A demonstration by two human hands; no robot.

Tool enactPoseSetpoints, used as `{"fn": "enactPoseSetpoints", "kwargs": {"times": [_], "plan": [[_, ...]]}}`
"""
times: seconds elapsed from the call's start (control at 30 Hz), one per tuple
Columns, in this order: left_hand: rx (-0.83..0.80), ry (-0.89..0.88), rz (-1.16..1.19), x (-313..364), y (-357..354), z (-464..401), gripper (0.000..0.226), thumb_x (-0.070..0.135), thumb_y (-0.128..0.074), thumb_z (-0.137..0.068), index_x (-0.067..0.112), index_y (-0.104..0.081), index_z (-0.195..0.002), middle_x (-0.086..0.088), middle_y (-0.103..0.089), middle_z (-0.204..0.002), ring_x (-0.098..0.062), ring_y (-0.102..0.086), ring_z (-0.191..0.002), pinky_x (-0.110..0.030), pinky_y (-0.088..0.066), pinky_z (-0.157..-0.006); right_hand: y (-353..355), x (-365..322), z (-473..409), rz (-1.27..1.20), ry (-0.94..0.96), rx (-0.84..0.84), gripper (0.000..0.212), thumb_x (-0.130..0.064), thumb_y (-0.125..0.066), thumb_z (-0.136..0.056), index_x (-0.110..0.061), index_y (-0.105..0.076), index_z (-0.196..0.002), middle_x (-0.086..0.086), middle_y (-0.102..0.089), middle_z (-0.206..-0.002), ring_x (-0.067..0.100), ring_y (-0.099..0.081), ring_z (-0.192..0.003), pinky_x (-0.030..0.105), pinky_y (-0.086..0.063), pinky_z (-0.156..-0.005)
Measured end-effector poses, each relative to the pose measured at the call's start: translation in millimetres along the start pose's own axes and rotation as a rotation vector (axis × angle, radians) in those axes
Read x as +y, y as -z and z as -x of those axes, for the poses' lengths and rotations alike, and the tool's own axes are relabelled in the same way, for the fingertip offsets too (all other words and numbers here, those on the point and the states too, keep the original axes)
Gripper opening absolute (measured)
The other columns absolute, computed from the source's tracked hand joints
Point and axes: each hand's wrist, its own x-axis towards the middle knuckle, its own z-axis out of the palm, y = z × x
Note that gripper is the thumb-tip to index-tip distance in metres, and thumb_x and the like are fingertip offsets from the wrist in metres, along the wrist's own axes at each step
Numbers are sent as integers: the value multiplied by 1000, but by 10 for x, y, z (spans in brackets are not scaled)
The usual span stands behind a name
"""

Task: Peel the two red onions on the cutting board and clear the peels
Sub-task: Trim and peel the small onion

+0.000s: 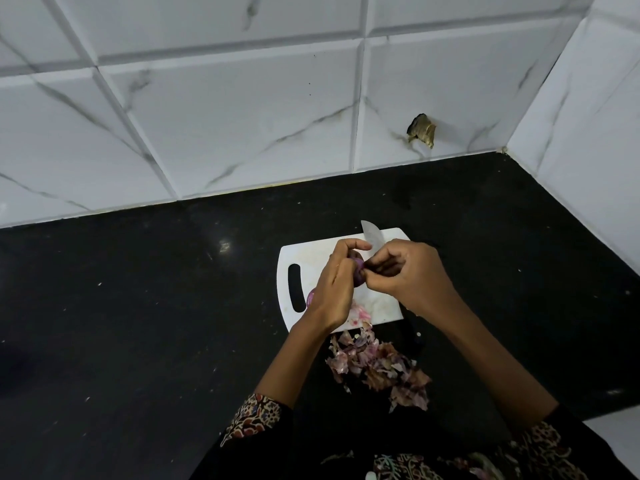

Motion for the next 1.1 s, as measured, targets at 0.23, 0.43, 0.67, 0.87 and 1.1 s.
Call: {"fn": "enactPoseSetpoints", "kwargs": {"times": [0.23,0.43,0.67,0.87,1.1], "plan": [[-20,-48,-35,-25,-10,30,35,15,-28,-87,13,-50,-115,-7,-45,-78,-7,-45,-69,-19,-43,-66,-29,75,-14,10,-30,38,3,-3,-72,-70,-4,-71,-73,4,-70,-68,13,-66,-63,33,-56,-64],[21,40,90,-1,-45,10,35,19,-31,-86,13,-50,-114,-1,-48,-77,-8,-45,-68,-20,-42,-68,-8,90,15,-88,-42,85,8,-8,-67,-82,-8,-74,-87,-2,-71,-76,4,-66,-70,14,-51,-66],[49,54,47,31,-61,26,26,21,-30,-93,18,-50,-111,-6,-46,-82,-7,-41,-67,-13,-41,-66,-211,84,141,42,199,226,8,-8,-68,-83,-9,-71,-90,-1,-68,-87,6,-64,-80,19,-52,-71],[94,35,27,-38,-56,15,27,7,-27,-101,13,-49,-116,-7,-46,-89,-7,-44,-73,-8,-40,-68,-335,119,120,207,249,270,6,-5,-59,-87,-8,-64,-88,0,-62,-88,12,-59,-77,28,-50,-63],[147,33,19,-73,-84,39,30,25,-29,-92,22,-50,-113,-16,-50,-100,-13,-49,-84,-22,-41,-78,-447,121,95,299,177,182,7,-8,-47,-91,-10,-52,-87,-4,-47,-89,11,-46,-75,20,-35,-58]]}}
